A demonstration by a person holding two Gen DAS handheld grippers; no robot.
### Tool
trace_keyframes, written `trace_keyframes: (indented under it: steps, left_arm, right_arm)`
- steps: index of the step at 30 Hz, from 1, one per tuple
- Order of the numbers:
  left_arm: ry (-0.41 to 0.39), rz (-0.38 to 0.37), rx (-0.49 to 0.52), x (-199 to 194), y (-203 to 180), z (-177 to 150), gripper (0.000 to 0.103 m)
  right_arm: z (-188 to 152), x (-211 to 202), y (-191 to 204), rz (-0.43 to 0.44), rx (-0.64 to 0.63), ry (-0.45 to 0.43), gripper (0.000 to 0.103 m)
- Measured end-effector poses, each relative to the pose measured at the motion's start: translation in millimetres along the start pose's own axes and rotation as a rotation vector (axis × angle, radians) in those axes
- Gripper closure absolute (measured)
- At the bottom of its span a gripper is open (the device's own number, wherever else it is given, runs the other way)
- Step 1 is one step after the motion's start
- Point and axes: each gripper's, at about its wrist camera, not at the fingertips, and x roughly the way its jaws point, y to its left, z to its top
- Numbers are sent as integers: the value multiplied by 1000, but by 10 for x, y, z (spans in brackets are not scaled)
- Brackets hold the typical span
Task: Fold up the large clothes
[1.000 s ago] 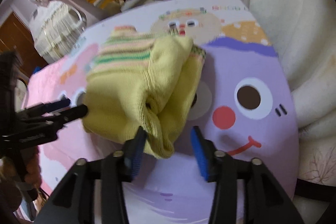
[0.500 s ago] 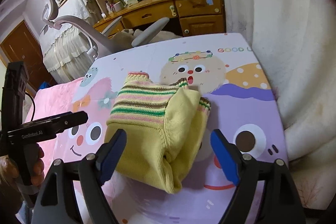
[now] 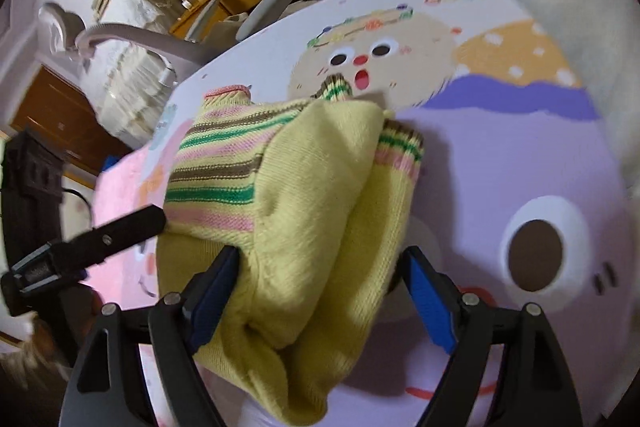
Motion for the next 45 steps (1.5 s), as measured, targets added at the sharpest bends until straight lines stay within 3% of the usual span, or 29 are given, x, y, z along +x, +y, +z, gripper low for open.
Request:
trace_keyframes:
  steps: [2,9,11,14,18,20,22,26,29,39,45]
  left_arm:
    - [7,-16,7,46,2,-2,8]
    - [47,-98,-12,200,60,27,8]
    - [59,-120,-24,244,80,35,8]
    - [69,-136,-19,289,83,38,8]
    - [95,-161,-13,366,59,45,8]
    - [116,-188,-12,426,23,42,14]
    - [111,-167,10,442,-33,36,17]
    - [83,-126,69,340,-136,46,36]
    - [58,-89,118,206,-236,54,44]
    - [-44,-59,152,-538,-208,234,45]
    - [-106,-12,134,-786,175,588,44]
  right_arm:
    - [3,40,-68,43,12,4,13]
    - [72,55,-71,84,-16,30,11]
    - [95,74,-60,85,-26,32,13]
    - [107,130,-64,138,-14,44,25]
    - [110,145,-59,148,-12,39,27]
    - [118,148,-64,151,-7,47,28]
    - [124,155,-59,153,-1,58,34]
    - [103,81,37,135,-29,39,48]
    - [81,6,187,98,-65,21,57]
    - [174,-340,780,104,-141,-89,60]
    - [530,-116,1169,124,-223,-117,60]
